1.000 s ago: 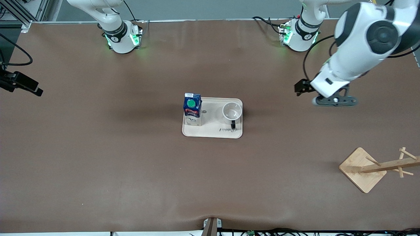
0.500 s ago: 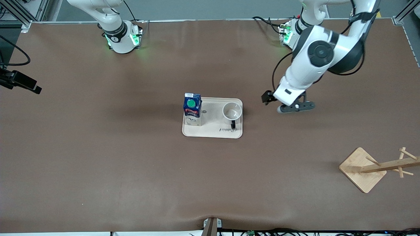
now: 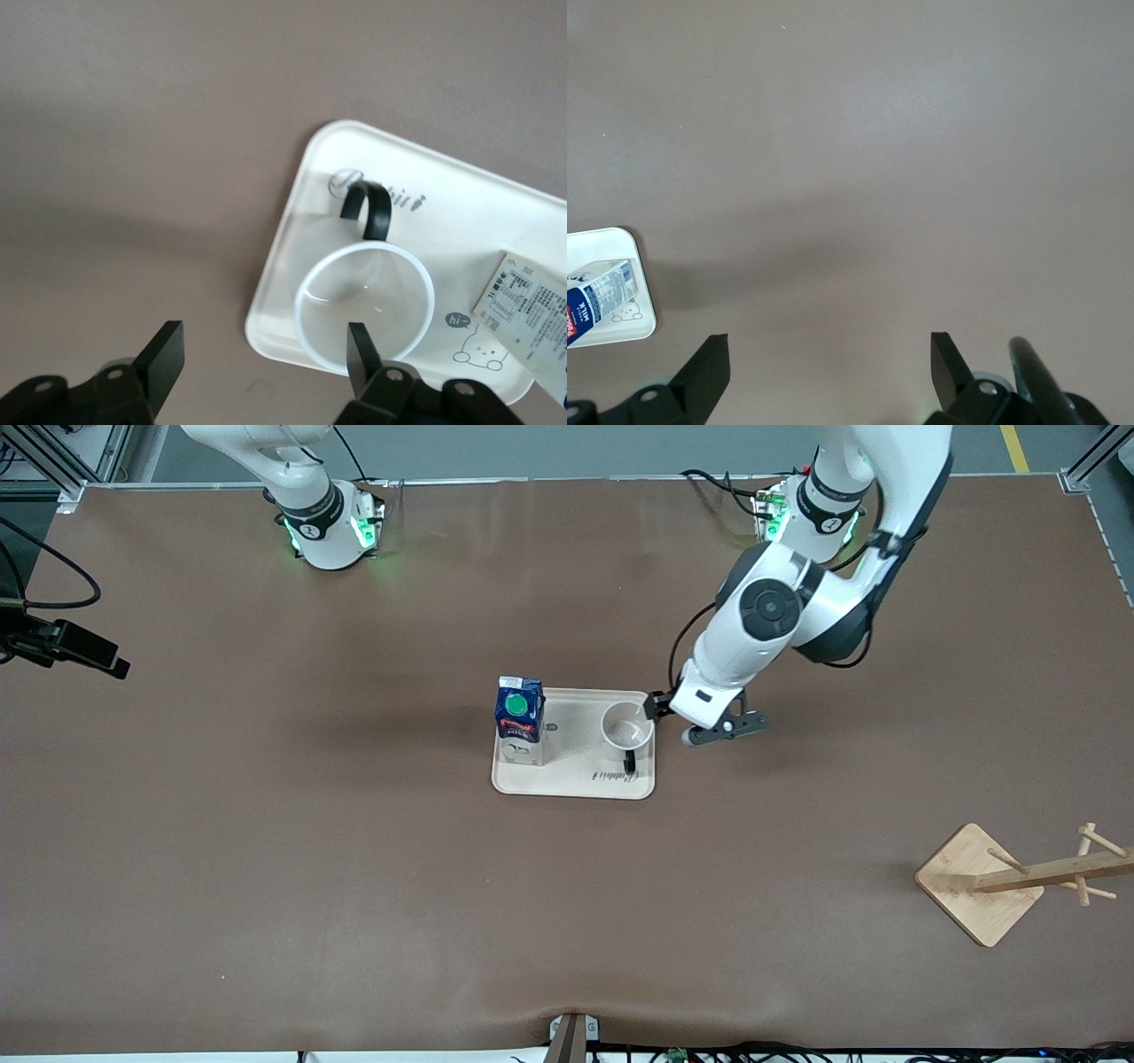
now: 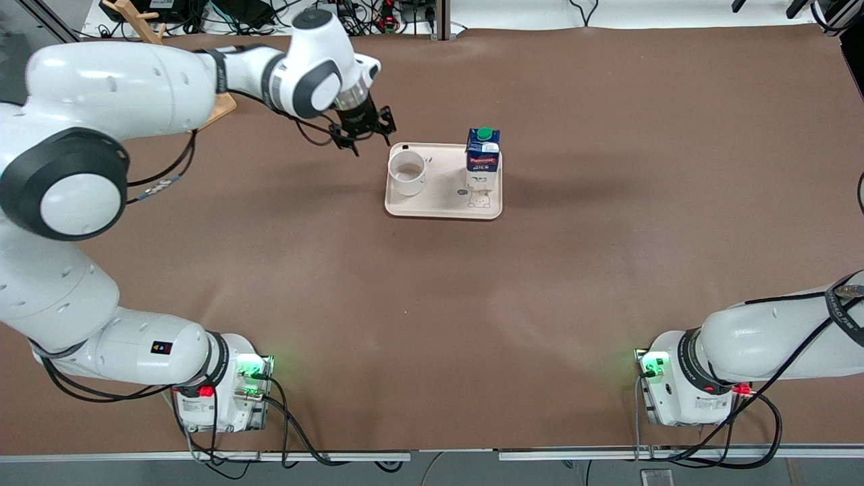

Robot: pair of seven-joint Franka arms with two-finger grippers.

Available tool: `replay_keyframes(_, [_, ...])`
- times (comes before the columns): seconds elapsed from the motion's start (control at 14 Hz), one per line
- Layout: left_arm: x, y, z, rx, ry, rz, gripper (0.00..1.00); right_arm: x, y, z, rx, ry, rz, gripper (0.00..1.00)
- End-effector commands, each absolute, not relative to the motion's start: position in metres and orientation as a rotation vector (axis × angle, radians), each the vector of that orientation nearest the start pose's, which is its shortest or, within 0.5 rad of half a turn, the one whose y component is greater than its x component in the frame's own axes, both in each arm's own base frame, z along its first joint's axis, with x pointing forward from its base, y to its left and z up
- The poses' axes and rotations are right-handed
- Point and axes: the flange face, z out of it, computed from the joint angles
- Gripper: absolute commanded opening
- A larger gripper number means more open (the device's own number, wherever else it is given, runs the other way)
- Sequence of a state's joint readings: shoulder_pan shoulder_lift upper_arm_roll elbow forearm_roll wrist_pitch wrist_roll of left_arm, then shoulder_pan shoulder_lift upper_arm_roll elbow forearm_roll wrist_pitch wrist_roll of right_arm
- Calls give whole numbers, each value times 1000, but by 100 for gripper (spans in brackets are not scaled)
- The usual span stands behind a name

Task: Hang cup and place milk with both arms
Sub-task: 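Grasp the white mug rim with the left gripper while the right gripper approaches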

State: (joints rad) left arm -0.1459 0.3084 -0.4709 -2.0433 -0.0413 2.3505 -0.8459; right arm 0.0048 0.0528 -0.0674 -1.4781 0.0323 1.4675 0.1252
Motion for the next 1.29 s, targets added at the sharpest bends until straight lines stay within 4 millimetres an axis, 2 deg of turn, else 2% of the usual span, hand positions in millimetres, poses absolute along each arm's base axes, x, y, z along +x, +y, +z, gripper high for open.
replay_keyframes(0.0, [488, -351, 286, -3267, -491, 168, 78, 562, -33, 632, -3121, 304, 89, 100])
replay_keyframes(0.29, [483, -362, 249, -3273, -500, 226, 64, 578, -26, 617, -3119, 287, 58, 100])
replay_keyframes(0.43, [480, -366, 233, -3277, -507, 247, 55, 581, -13, 611, -3128, 252, 72, 100])
replay_keyframes(0.57, [479, -365, 226, -3270, -513, 265, 39, 592, -4, 590, -3134, 219, 127, 100])
replay_keyframes(0.71, [479, -366, 222, -3269, -511, 272, 22, 593, 0, 588, -3147, 207, 129, 100])
replay_keyframes(0.86, [479, -368, 221, -3267, -467, 249, 10, 597, 2, 574, -3151, 198, 182, 100])
replay_keyframes(0.93, [481, -367, 220, -3265, -465, 246, 0, 597, 6, 573, -3150, 188, 184, 100])
replay_keyframes(1.0, [483, -368, 219, -3269, -465, 243, 0, 601, 12, 564, -3147, 181, 206, 100])
replay_keyframes(1.14, [491, -368, 223, -3279, -476, 227, 0, 613, 30, 534, -3144, 145, 264, 100])
replay_keyframes(1.21, [497, -366, 230, -3287, -486, 205, 0, 616, 52, 519, -3142, 108, 295, 100])
